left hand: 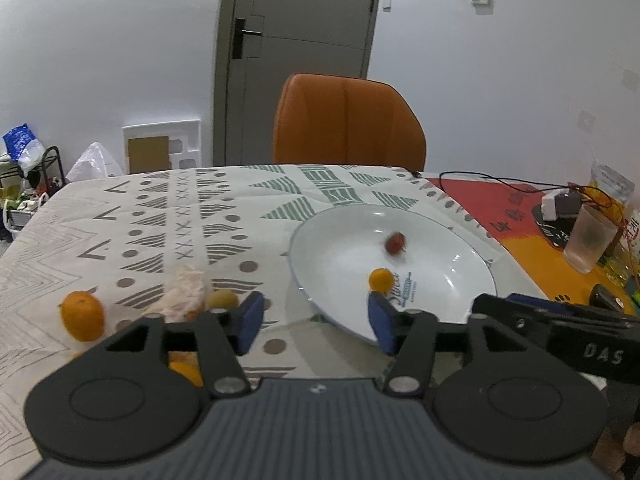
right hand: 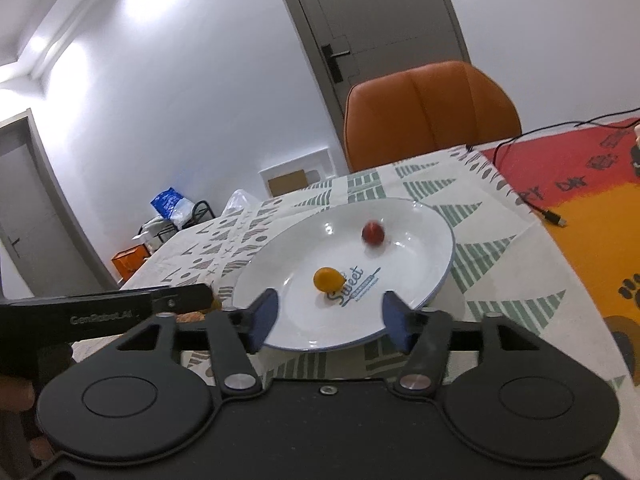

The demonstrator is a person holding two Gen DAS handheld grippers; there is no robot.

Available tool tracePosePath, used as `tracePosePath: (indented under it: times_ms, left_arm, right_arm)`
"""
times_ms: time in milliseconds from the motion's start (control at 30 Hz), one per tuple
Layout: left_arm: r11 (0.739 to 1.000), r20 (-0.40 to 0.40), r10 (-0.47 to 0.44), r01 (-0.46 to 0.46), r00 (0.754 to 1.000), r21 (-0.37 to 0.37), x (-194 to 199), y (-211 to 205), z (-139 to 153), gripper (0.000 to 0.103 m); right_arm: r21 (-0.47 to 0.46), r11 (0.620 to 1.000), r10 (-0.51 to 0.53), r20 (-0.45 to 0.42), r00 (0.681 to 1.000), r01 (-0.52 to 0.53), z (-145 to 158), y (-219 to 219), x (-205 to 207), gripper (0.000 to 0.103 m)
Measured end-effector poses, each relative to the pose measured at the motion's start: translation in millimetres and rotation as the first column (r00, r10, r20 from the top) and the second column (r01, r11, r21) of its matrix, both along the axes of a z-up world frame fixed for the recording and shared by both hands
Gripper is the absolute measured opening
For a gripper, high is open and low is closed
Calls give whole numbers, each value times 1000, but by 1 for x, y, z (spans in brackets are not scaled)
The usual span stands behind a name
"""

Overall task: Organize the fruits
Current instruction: 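Withdraw both open tools from the bowl back toward the fruit pile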

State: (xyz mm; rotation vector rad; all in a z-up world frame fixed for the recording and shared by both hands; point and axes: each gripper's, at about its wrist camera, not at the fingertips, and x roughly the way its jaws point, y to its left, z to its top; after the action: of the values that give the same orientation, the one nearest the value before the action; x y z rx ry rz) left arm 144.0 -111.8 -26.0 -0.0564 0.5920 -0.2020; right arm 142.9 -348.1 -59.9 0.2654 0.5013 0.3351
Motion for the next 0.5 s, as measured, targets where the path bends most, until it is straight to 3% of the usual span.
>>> tracePosePath:
  times_ms: [333, 500]
  left_arm:
    - [999, 6, 54, -54, 999, -3, -16, 21, 8, 68]
    - [996, 4, 85, -85, 996, -3, -23, 32, 10, 71]
  right_arm:
    - [-2, 1000, -6, 29, 1000, 6, 7, 7, -12, 91]
    - [-9, 1000, -1, 43, 999, 2, 11, 11, -16, 97]
